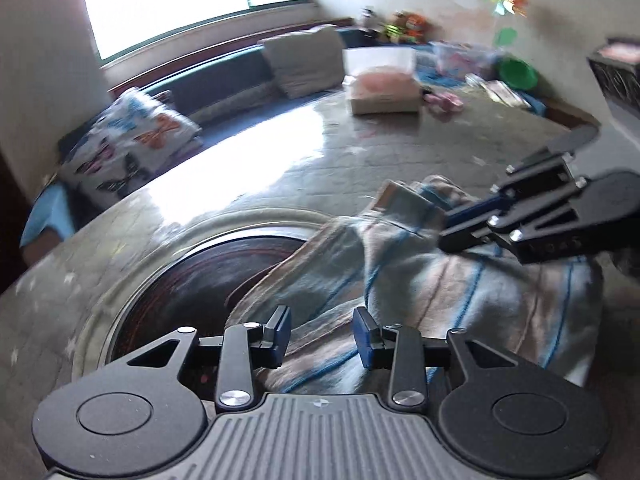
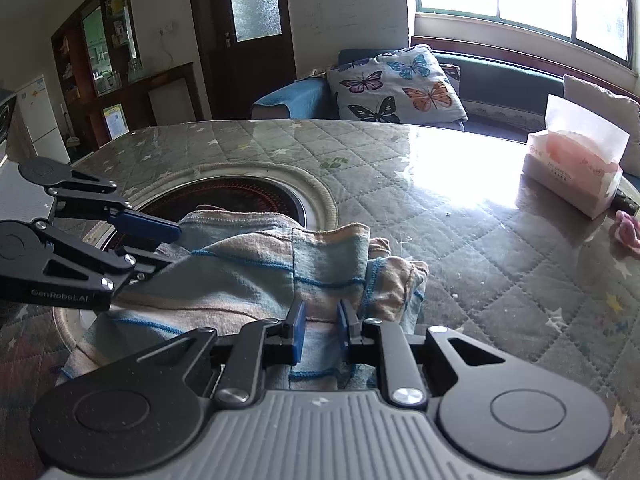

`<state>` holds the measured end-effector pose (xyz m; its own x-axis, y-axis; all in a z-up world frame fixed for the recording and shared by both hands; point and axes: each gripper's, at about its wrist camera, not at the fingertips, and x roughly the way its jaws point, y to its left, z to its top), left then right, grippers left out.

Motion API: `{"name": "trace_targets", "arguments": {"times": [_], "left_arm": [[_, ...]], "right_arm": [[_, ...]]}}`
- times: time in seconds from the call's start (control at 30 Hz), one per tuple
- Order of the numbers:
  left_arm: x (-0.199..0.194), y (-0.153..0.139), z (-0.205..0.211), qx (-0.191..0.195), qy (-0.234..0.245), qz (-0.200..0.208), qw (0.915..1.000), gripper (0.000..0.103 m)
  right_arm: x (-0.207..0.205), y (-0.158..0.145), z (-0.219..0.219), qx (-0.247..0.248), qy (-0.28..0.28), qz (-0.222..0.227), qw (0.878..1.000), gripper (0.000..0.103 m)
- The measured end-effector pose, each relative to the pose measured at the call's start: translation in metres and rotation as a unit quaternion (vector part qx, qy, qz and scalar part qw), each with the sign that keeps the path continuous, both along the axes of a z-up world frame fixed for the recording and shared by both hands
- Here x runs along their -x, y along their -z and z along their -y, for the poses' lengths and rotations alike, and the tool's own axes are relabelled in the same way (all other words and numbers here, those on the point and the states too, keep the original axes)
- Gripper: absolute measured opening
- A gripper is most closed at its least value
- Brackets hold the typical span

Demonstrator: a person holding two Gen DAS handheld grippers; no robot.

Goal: Fold clothes

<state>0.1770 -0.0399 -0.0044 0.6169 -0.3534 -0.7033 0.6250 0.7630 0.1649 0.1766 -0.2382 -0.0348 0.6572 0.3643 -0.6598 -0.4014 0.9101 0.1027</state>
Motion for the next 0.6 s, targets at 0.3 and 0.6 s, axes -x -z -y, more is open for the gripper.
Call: {"name": "trace_targets", "arguments": {"times": [0.3,0.6], "left_arm": [[-0.006,0.011,0.001,0.004,0.036,-0.023,0.9991,0.019],[-0.004,-0.007,-0.012,0.004,-0.046,0.047,0.9978,0.000]], "right_arm": [[0.000,0.000,0.000,-0.001,-0.002,-0.001,1.000,0.017],[0.001,0.000,0.000,-0.003,0.001,0.000,1.000,0.017]]}}
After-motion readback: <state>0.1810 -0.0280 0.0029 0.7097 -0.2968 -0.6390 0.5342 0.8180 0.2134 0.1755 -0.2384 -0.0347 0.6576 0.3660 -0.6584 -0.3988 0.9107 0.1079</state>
